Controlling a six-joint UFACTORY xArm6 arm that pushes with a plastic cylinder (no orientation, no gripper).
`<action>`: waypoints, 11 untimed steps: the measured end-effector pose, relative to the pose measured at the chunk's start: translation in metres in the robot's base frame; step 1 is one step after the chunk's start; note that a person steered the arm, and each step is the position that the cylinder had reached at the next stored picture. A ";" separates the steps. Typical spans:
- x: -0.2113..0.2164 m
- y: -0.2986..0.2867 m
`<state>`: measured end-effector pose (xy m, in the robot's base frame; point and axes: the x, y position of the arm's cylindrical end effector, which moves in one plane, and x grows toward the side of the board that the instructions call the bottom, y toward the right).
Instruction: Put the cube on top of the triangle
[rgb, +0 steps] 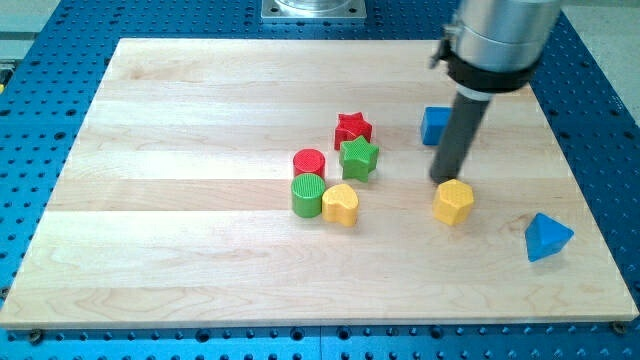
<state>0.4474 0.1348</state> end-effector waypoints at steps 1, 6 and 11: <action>-0.031 -0.022; -0.047 0.043; -0.028 0.091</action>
